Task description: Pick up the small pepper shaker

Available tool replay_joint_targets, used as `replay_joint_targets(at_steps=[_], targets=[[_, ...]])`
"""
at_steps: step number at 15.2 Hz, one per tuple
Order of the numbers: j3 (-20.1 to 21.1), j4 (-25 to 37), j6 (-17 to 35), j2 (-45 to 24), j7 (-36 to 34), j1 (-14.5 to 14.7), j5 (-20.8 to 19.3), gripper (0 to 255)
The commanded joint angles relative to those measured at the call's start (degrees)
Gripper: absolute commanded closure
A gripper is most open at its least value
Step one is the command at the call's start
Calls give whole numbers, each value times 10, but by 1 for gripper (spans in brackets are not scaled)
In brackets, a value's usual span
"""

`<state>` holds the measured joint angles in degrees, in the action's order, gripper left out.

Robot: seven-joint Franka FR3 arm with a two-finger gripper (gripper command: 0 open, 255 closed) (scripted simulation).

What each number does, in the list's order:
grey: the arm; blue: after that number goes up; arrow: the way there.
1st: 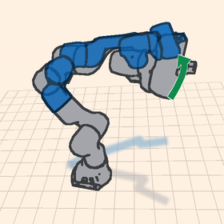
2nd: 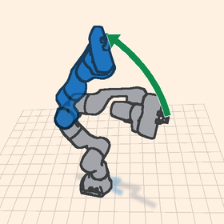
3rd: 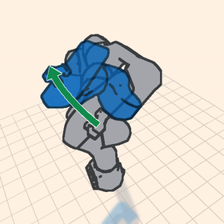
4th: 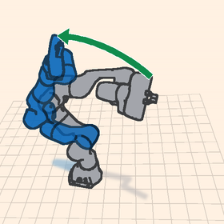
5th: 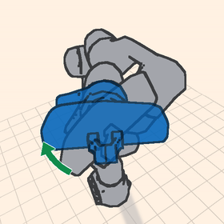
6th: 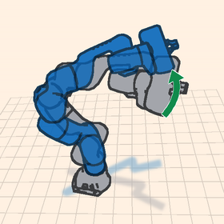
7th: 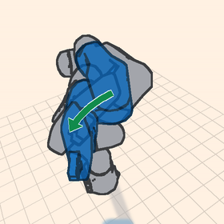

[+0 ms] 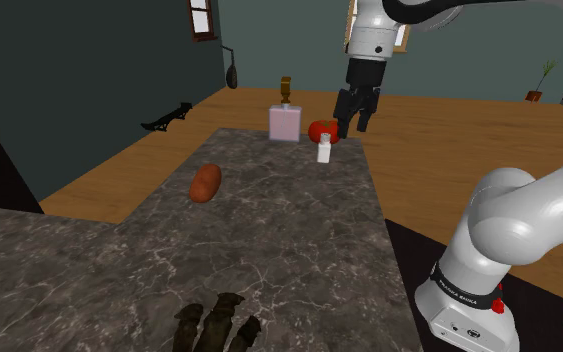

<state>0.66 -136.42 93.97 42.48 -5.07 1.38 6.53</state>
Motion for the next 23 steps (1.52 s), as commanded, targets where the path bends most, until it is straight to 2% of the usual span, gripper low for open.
replay_joint_targets(at_steps=[1, 8, 16, 23], targets=[[0, 0, 0, 0, 0, 0, 0, 0], [-29, 4, 116, -83, 36, -31, -48, 0], [-62, 44, 230, -193, 66, -60, -86, 0], [-64, -1, 286, -204, 66, -60, -86, 0]])
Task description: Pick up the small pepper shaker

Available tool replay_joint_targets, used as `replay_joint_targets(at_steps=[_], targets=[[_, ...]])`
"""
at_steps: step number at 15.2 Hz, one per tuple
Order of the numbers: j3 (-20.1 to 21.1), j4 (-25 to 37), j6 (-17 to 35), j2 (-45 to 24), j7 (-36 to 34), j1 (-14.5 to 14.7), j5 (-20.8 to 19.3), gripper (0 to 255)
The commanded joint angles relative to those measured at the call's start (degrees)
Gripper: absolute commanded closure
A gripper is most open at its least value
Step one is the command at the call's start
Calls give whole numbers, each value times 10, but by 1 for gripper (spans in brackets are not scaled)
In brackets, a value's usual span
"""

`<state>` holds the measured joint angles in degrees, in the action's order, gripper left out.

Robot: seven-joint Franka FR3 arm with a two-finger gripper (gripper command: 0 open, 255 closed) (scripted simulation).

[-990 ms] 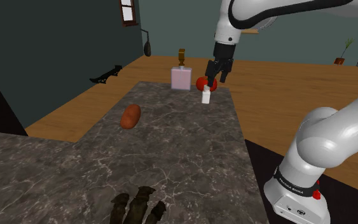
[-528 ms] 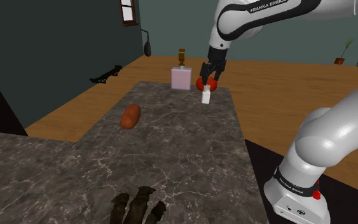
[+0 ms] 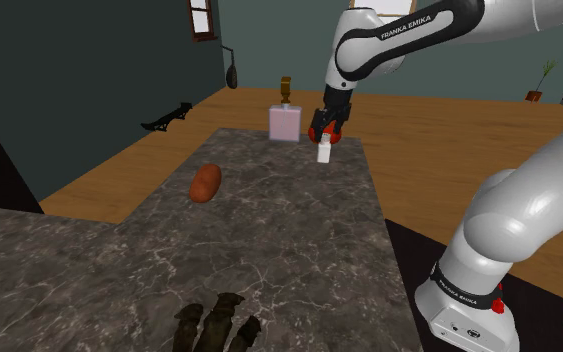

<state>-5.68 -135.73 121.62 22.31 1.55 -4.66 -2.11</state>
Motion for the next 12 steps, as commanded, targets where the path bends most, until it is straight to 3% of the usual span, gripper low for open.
replay_joint_targets(at_steps=[1, 2, 3, 12], targets=[[0, -11, 15, -3, 0, 0, 0, 0], [0, -11, 15, -3, 0, 0, 0, 0], [0, -10, 14, -4, 0, 0, 0, 255], [0, -11, 15, -3, 0, 0, 0, 255]])
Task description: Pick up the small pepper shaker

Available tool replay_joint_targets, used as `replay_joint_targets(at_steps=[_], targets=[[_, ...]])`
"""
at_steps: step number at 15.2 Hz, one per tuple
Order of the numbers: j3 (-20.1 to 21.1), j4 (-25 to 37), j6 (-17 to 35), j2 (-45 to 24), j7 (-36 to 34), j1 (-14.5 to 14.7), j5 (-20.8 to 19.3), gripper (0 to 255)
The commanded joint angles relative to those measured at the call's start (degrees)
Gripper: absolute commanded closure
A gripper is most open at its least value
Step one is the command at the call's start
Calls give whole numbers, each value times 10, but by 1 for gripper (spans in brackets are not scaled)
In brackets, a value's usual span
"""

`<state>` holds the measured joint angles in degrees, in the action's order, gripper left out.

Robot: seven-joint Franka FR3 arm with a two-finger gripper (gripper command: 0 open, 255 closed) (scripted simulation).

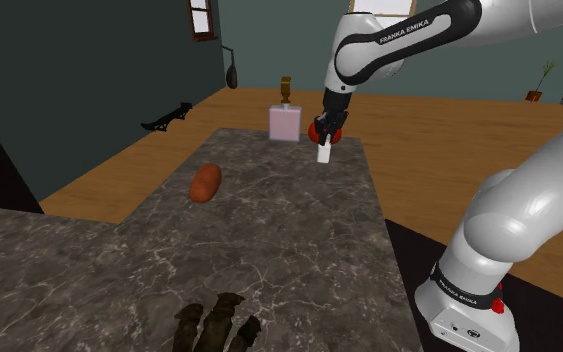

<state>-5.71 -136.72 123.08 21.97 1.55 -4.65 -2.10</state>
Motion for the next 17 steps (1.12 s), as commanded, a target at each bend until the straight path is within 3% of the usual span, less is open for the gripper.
replay_joint_targets(at_steps=[1, 17], targets=[[0, 5, -8, 2, 0, 0, 0, 255], [4, 101, -120, 17, -1, 1, 1, 255]])
